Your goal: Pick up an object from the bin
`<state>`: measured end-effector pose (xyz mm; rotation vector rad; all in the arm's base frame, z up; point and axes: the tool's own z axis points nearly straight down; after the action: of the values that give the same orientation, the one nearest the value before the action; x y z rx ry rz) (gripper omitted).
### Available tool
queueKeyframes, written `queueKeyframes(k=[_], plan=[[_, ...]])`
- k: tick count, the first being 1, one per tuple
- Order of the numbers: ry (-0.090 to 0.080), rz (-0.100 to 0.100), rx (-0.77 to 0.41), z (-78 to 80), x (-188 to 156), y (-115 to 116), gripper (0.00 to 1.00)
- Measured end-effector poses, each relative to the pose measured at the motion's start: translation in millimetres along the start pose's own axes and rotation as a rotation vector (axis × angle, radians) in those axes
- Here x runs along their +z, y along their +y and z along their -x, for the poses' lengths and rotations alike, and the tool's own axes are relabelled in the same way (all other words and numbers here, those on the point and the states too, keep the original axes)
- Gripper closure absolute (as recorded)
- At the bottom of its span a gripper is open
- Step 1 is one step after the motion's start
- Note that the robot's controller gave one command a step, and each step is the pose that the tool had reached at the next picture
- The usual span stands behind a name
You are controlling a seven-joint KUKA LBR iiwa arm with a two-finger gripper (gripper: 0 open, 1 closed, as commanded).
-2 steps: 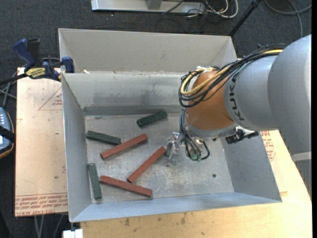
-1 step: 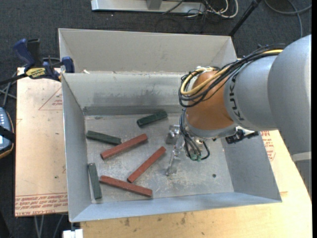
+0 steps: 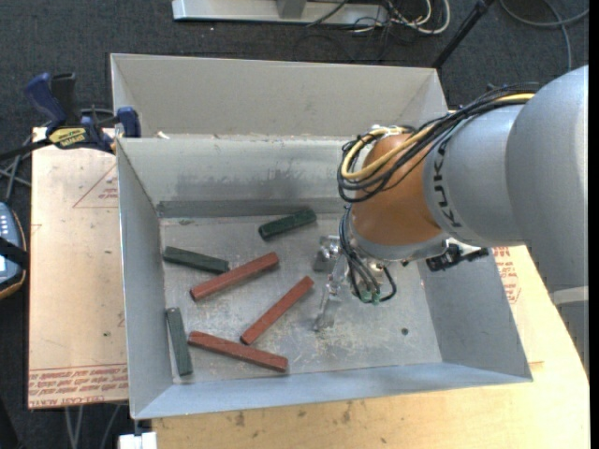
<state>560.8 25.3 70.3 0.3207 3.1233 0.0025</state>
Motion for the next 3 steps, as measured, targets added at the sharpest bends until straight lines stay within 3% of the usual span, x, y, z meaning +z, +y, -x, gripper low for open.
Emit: queueKeyframes(k=[1,3], plan=[[-0.001,-0.002,0.067,1.5,0.3,31.5,0.00],[-0.001,-0.001,-0.063,3.8,-3.8,104.1,0.00]])
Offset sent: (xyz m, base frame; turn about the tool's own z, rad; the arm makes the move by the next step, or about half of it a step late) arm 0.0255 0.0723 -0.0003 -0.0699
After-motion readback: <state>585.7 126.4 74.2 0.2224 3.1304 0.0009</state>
